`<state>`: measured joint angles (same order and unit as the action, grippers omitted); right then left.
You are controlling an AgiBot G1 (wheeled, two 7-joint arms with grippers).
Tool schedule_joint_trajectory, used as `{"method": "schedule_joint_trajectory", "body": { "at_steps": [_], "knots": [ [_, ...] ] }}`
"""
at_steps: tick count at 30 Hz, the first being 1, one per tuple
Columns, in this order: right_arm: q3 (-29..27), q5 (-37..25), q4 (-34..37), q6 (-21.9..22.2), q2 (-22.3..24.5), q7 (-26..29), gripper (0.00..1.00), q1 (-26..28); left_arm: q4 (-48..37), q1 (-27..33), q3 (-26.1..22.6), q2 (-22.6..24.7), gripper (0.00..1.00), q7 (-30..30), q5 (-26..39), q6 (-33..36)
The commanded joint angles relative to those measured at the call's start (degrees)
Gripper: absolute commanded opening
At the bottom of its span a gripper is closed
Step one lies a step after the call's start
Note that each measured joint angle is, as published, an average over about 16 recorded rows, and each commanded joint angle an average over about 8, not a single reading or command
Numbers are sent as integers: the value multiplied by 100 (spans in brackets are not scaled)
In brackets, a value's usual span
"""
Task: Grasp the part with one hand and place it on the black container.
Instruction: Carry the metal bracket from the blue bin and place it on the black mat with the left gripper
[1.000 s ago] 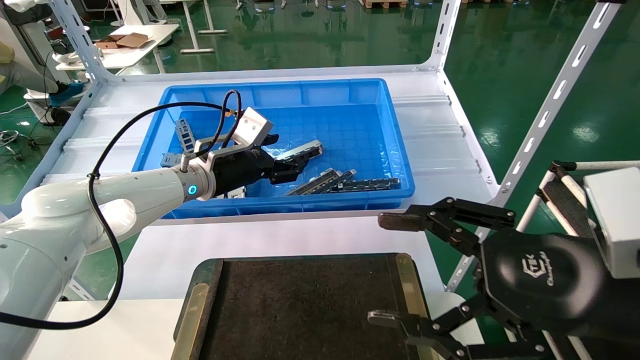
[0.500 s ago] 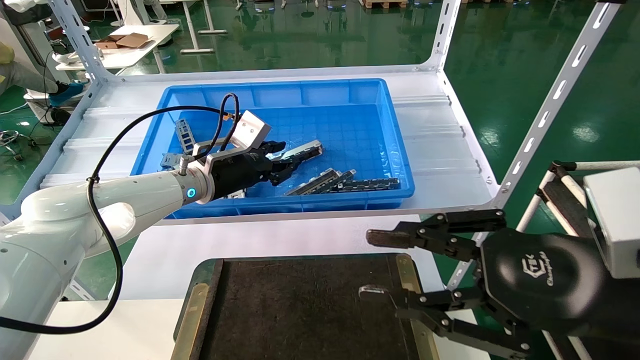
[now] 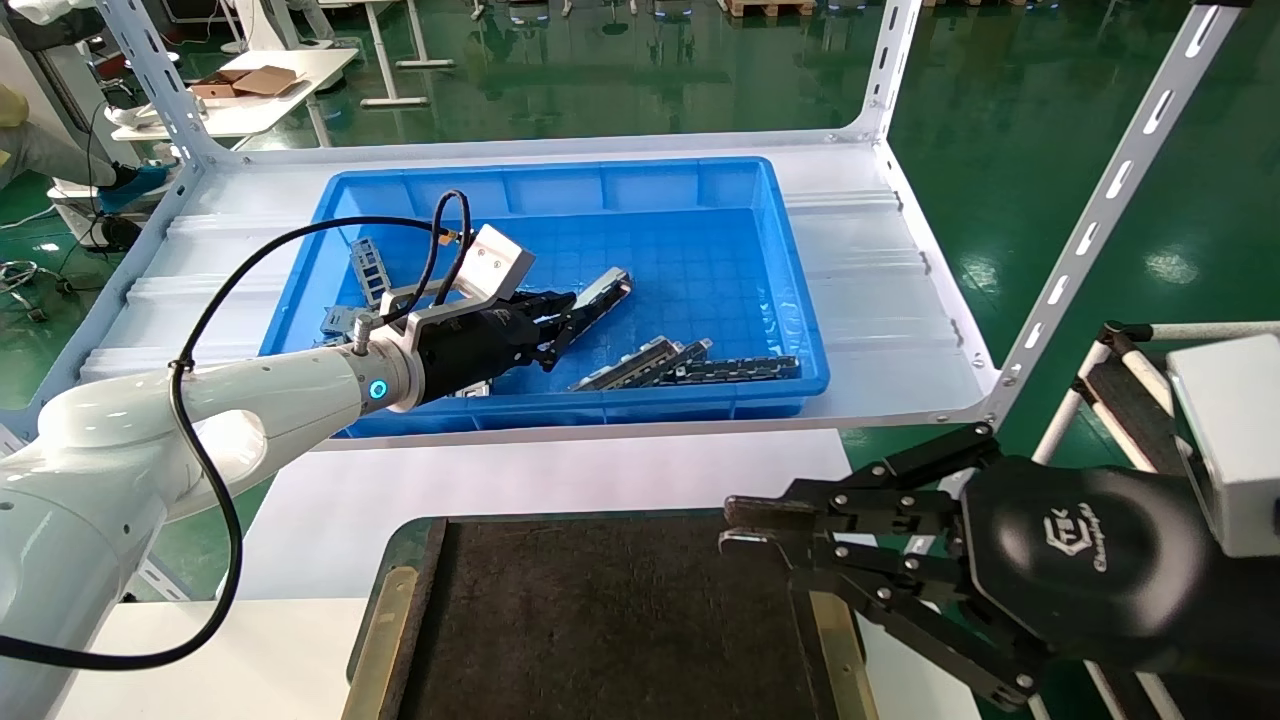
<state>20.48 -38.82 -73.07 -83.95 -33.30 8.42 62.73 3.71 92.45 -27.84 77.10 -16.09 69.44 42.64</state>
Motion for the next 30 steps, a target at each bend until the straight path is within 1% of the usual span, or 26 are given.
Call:
{"method": "schedule_joint_trajectory", "body": {
  "at_steps": [1, 9, 14, 17, 23, 30],
  "knots": [
    [0, 0, 0, 0, 0, 0, 0, 0, -10, -4, -6, -1, 0, 1, -4, -2],
    [1, 1, 0, 0, 0, 0, 0, 0, 76, 43, 145, -60, 0, -152, -257, 100],
    [1, 1, 0, 1, 0, -1, 0, 0, 152, 124, 279, -180, 0, -298, -468, 519],
    [2, 1, 0, 1, 1, -1, 0, 0, 210, 160, 349, -305, 0, -378, -583, 981],
    [2, 1, 0, 1, 1, -1, 0, 1, 342, 169, 425, -649, 0, -451, -741, 2159],
    [3, 2, 0, 1, 1, -1, 0, 1, 597, -37, 464, -1081, 0, -413, -872, 3456]
  ]
}}
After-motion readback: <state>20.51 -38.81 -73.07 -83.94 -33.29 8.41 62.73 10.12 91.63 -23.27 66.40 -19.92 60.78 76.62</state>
